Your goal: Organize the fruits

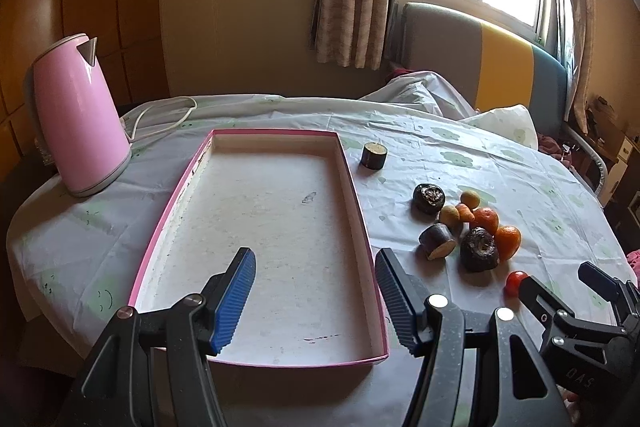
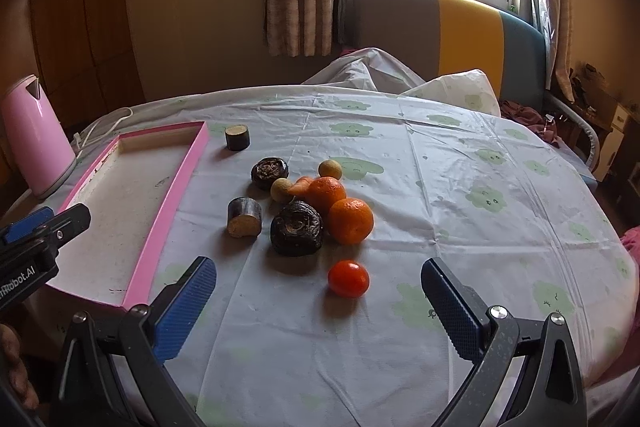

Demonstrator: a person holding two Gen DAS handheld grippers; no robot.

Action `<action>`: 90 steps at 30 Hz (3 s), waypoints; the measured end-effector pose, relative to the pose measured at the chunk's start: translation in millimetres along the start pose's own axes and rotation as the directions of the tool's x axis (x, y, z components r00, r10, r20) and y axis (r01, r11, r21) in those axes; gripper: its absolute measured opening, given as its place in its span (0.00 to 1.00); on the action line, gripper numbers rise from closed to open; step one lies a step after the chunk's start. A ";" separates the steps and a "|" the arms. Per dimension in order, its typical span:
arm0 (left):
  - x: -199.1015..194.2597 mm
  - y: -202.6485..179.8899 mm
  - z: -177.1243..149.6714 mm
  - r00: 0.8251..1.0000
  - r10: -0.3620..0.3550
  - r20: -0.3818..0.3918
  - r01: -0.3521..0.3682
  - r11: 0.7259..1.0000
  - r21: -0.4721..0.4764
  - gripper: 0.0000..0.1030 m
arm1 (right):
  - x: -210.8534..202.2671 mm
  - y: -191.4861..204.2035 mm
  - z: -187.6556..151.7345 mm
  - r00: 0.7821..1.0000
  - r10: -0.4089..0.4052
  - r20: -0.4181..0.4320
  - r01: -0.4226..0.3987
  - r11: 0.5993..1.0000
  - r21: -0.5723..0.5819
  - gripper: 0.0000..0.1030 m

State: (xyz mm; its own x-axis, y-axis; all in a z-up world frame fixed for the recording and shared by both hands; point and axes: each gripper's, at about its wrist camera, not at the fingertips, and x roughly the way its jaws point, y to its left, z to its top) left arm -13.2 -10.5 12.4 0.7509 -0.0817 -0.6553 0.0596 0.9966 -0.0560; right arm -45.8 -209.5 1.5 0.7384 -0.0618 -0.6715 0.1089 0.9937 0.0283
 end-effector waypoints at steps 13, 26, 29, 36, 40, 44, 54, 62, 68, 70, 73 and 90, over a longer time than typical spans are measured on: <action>4.3 -9.1 -2.1 0.999 -0.050 -0.022 0.050 0.998 0.024 0.61 | 2.0 -9.7 -2.9 1.000 0.023 -0.002 -0.023 1.000 0.018 0.93; 6.8 -25.5 -3.9 0.983 -0.176 -0.048 0.179 0.982 0.062 0.83 | 31.5 -40.6 -11.2 0.994 0.059 -0.097 -0.049 0.994 0.095 0.59; 7.1 -32.3 -2.2 0.980 -0.193 -0.048 0.197 0.977 0.088 0.83 | 43.3 -43.3 -12.4 0.990 0.068 -0.125 -0.056 0.994 0.096 0.52; 23.0 -53.1 3.7 0.967 -0.223 -0.123 0.239 0.961 0.137 0.69 | 64.0 -39.4 -13.6 0.984 0.080 -0.161 -0.067 0.995 0.080 0.33; 41.0 -61.5 10.0 0.947 -0.252 -0.199 0.278 0.954 0.111 0.53 | 66.4 -38.0 -13.9 0.984 0.082 -0.159 -0.074 0.996 0.059 0.30; 59.6 -75.6 17.4 0.923 -0.283 -0.260 0.322 0.939 0.122 0.42 | 67.0 -43.1 -14.1 0.981 0.112 -0.158 -0.100 0.992 0.081 0.30; 107.3 -102.3 21.9 0.891 -0.246 -0.382 0.323 0.934 0.153 0.39 | 67.8 -46.8 -14.0 0.979 0.133 -0.155 -0.118 0.987 0.107 0.30; 130.1 -101.2 23.0 0.889 -0.243 -0.388 0.299 0.950 0.091 0.39 | 68.5 -48.3 -14.2 0.978 0.143 -0.154 -0.126 0.985 0.116 0.30; 121.2 -95.5 22.2 0.899 -0.275 -0.342 0.317 0.946 0.073 0.38 | 69.2 -45.6 -15.0 0.978 0.131 -0.161 -0.117 0.989 0.094 0.30; 109.3 -93.0 23.4 0.906 -0.286 -0.314 0.326 0.941 0.085 0.38 | 69.5 -45.3 -14.5 0.978 0.129 -0.165 -0.115 0.989 0.091 0.30; 91.5 -80.6 27.8 0.918 -0.288 -0.273 0.318 0.945 0.074 0.38 | 69.5 -44.6 -14.4 0.978 0.122 -0.169 -0.108 0.990 0.088 0.30; 97.5 64.8 27.8 0.970 0.027 -0.241 -0.058 0.991 -0.123 0.38 | 70.3 -35.6 -14.1 0.981 0.065 -0.183 -0.063 0.998 0.017 0.30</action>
State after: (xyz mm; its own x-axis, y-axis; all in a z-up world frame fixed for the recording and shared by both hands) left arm 82.2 46.2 -34.2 0.5714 -0.0530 -0.8189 -0.0653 0.9918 -0.1097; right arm -7.2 -247.9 -57.1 0.6096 0.0211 -0.7925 0.0735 0.9938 0.0831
